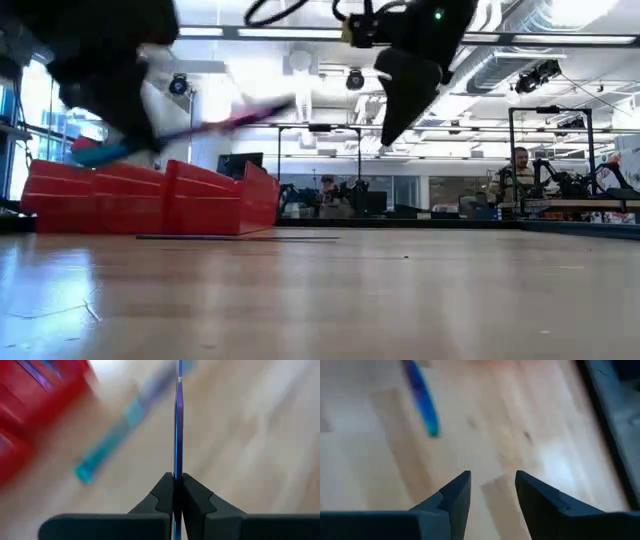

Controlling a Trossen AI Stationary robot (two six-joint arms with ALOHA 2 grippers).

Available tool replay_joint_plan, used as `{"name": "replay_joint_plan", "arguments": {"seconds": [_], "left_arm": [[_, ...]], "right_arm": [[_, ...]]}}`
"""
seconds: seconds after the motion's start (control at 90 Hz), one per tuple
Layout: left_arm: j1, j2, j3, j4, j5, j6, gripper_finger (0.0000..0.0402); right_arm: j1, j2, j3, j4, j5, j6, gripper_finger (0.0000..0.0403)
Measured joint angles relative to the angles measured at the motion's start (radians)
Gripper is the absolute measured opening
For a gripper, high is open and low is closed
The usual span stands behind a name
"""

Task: Sort silverware
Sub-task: Put the blue knife into the right red bin

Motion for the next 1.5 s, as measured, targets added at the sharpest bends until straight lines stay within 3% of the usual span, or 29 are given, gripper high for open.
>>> {"name": "replay_joint_plan", "arguments": {"seconds": [0.111, 0.2, 0.444, 0.656, 0.856, 1.022, 1.311, 1.5], "left_arm": [[0.125, -0.11, 0.001, -0.01, -0.148, 0.091, 0.0], [0.284, -0.165, 0.001, 0.023, -0.148, 0.215, 0.0], [0.727, -0.131, 0.002, 0.197, 0.094, 0.431, 0.0], [0.945, 0.004, 0.002, 0.252, 0.34, 0.418, 0.0], [0.998, 0.097, 0.006, 0.26, 0.44, 0.369, 0.0], [1.002, 0.1, 0.007, 0.258, 0.448, 0.356, 0.0012], [0.997, -0.005, 0.039, 0.192, 0.461, 0.462, 0.0075], [0.916, -0.129, 0.104, 0.121, 0.464, 0.579, 0.0084]], "right_arm": [[-0.005, 0.006, 0.0, 0.008, 0.006, -0.009, 0.0144], [-0.007, 0.01, 0.0, 0.028, -0.013, -0.03, 0.0144], [-0.007, 0.01, 0.001, 0.044, -0.036, -0.044, 0.0144], [-0.004, 0.01, 0.002, 0.045, -0.05, -0.046, 0.0144], [-0.004, 0.009, 0.002, 0.045, -0.05, -0.046, 0.0144], [-0.004, 0.009, 0.002, 0.045, -0.053, -0.046, 0.0144], [-0.004, 0.009, 0.002, 0.048, -0.073, -0.045, 0.0144], [-0.002, 0.009, 0.002, 0.068, -0.051, -0.009, 0.0144]]}}
